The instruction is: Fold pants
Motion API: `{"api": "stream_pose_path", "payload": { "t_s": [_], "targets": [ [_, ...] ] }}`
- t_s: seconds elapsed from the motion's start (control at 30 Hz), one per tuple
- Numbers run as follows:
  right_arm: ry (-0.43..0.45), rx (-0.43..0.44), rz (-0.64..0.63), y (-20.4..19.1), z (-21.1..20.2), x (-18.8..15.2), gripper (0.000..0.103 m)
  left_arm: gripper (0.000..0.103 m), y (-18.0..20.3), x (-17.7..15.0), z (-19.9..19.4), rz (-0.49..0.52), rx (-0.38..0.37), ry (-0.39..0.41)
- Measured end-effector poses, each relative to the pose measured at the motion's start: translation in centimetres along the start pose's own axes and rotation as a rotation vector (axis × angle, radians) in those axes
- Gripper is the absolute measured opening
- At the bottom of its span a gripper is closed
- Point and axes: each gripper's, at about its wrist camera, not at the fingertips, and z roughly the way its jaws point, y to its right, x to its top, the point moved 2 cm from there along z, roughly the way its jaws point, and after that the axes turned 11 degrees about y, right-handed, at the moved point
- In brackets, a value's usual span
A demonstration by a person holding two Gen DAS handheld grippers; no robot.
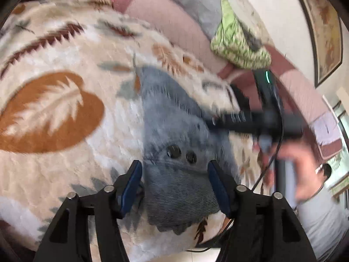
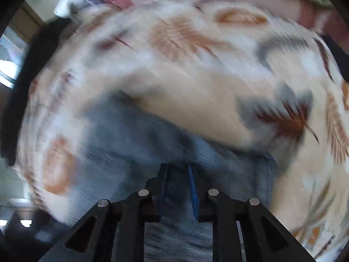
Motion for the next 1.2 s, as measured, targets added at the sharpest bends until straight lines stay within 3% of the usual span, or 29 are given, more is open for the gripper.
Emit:
{"api": "stream_pose_path", "payload": {
  "t_s": [0.07,0.2,0.23,0.27,0.3,0.37,0.4,0.47,0.6,0.67,0.73,0.8,0.97,1.03,1.07,1.2],
  "targets": [
    [0.086,0.003,-0.004,-0.1,-3.0,-0.7,0.025,0.068,0.1,0.4,-1.1,0.032,0.026,0.066],
    [0.207,0.055,-0.022,-0.9,-7.6,-3.7,0.034,0.068,0.3,-0.2,-0.3,0.089,0.082,0.047],
    [0.224,0.071,-0.024,-0.9,-8.2,-5.1,0.044,0.068,0.4,-0.4,0.4,0.106,0.097,0.031],
    [0.215,0.09,-0.017,-0.7,-7.9,-6.7,0.063,0.068,0.5,-0.6,0.9,0.12,0.109,0.018],
    [0.193,0.086,-0.02,-0.5,-7.1,-7.7,0.07,0.068,0.5,-0.8,1.4,0.131,0.12,0.007],
    [0.114,0.012,-0.071,0.6,-3.8,-10.6,0.071,0.069,0.7,-1.5,2.3,0.164,0.142,-0.029],
    [0.169,0.02,-0.081,0.6,-4.5,-10.8,0.071,0.069,0.8,-1.8,2.3,0.176,0.145,-0.033],
    [0.178,0.021,-0.071,0.2,-5.7,-10.7,0.071,0.071,1.4,-2.0,2.0,0.23,0.177,0.003],
    [0.282,0.019,-0.04,0.5,-8.4,-11.0,0.071,0.071,1.9,-2.2,1.8,0.274,0.199,0.027],
    [0.194,-0.015,-0.039,1.5,-5.7,-12.3,0.077,0.071,1.7,-2.2,1.8,0.268,0.194,0.02],
    [0.204,0.026,0.041,2.5,-5.5,-12.7,0.08,0.071,1.8,-2.3,1.7,0.265,0.194,0.016],
    [0.205,0.017,0.044,2.1,-6.5,-12.1,0.08,0.071,2.0,-2.3,1.7,0.278,0.197,0.023],
    [0.341,-0.004,0.01,1.0,-9.8,-10.8,0.082,0.071,2.1,-2.1,1.5,0.27,0.194,0.024],
    [0.213,-0.079,-0.01,1.9,-6.1,-11.7,0.081,0.071,2.2,-2.1,1.5,0.277,0.194,0.022],
    [0.165,-0.073,0.009,2.6,-4.6,-12.3,0.082,0.071,2.2,-2.1,1.4,0.281,0.194,0.022],
    [0.217,-0.073,0.029,2.3,-7.2,-11.3,0.083,0.071,2.2,-2.1,0.9,0.289,0.195,0.037]
  ]
}}
